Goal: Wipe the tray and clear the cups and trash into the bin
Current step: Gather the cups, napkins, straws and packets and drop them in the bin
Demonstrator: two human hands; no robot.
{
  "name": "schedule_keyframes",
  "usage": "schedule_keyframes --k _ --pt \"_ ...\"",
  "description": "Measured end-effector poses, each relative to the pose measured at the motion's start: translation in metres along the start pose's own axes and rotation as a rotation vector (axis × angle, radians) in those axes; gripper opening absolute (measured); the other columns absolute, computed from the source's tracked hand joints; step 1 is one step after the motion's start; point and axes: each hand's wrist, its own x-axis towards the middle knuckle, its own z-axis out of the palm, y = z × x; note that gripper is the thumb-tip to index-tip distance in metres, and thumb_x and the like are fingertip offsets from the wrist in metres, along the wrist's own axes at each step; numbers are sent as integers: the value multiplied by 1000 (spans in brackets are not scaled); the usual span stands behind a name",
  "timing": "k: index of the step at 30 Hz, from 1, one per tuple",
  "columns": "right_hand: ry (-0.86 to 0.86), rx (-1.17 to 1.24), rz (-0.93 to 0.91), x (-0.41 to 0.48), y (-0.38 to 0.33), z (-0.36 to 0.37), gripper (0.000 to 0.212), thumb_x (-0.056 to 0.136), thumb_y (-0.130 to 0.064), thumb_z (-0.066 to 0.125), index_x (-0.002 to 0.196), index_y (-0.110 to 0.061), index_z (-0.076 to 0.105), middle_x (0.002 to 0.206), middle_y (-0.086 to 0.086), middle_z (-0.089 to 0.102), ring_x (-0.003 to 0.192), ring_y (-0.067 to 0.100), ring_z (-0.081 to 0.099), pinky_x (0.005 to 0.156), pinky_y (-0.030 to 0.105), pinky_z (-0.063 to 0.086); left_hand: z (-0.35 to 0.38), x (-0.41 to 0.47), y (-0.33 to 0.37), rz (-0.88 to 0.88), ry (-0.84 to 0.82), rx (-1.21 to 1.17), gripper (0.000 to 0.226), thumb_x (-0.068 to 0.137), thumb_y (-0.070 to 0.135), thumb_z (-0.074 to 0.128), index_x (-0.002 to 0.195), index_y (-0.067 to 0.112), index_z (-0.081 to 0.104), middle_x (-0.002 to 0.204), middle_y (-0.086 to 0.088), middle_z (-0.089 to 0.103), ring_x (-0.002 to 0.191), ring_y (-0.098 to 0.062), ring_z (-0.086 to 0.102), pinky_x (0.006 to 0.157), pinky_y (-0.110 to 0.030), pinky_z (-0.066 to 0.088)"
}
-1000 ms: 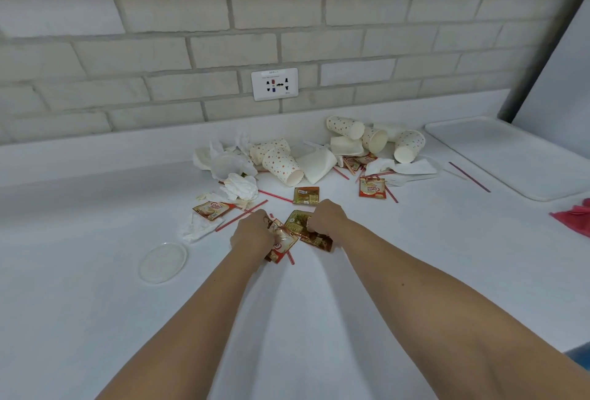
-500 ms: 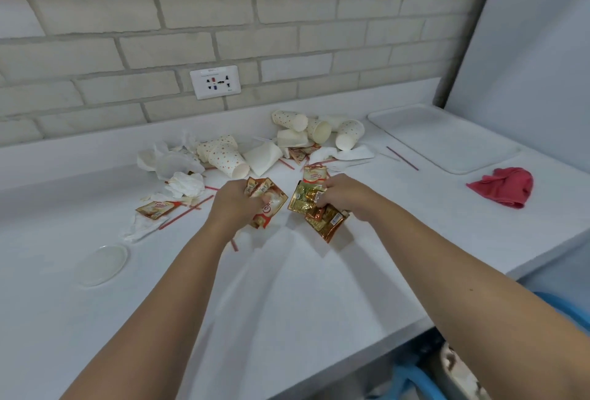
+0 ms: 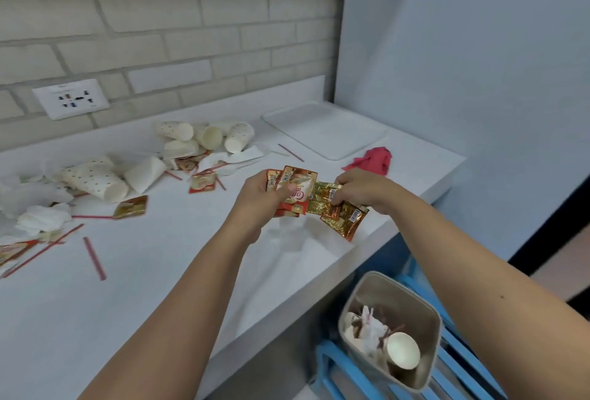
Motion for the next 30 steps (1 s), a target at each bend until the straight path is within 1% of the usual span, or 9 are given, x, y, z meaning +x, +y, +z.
schedule_keyframes --k 6,11,13,15,18,20,23,26,30 --pt "-21 -37 96 -15 67 -40 27 84 -10 62 107 4 62 107 17 68 88 24 62 89 40 51 79 -6 -6 -31 -168 17 20 87 10 62 107 10 59 93 -6 70 78 -18 68 72 -30 58" --pt "-99 -62 207 -23 126 -58 20 83 -7 60 101 2 63 91 13 68 84 25 64 73 32 50 140 -15 -29 -96 -353 64 16 87 7 61 101 14 58 87 0 68 71 -8 66 62 -16 55" --pt "-122 -43 244 -26 146 -60 7 85 -3 55 90 -2 61 80 9 64 76 22 62 65 28 47 159 -18 -44 -147 -419 94 19 87 8 62 105 12 59 90 -1 68 75 -10 66 70 -20 57" --pt "-137 -35 278 -29 166 -58 8 87 -5 54 81 -5 59 77 7 63 71 19 62 61 26 48 176 -22 -62 -201 -468 128 25 85 10 64 110 10 60 100 -7 70 85 -18 68 86 -33 56" --pt "-179 -10 340 -27 194 -49 3 85 -7 60 83 -7 59 87 11 66 87 26 67 76 36 55 191 -27 -88 -307 -520 142 22 87 11 63 108 12 59 100 -6 69 85 -16 68 82 -31 56" --pt "-188 16 380 -26 207 -39 5 85 -7 61 83 -7 57 88 11 66 90 26 67 80 35 55 196 -28 -107 -348 -523 180 18 87 13 63 104 15 58 100 -5 69 84 -15 68 80 -31 57" --pt "-141 20 404 -25 218 -23 5 86 -9 61 90 -7 58 88 8 64 90 22 65 81 31 54 197 -23 -129 -398 -464 250 24 86 16 64 109 14 56 110 -9 67 97 -22 67 90 -42 54" --pt "-44 -22 409 -20 231 -9 20 85 -9 61 103 -1 61 99 13 65 96 23 63 83 32 52 199 -18 -147 -472 -408 273 35 89 14 61 122 13 52 115 -9 65 99 -20 65 84 -33 55" --pt "31 -67 424 -13 241 11 4 86 -7 58 88 -4 55 86 11 56 75 17 55 54 20 39 201 -15 -165 -519 -357 315 35 90 13 59 124 11 53 116 -11 65 102 -22 65 91 -38 54"
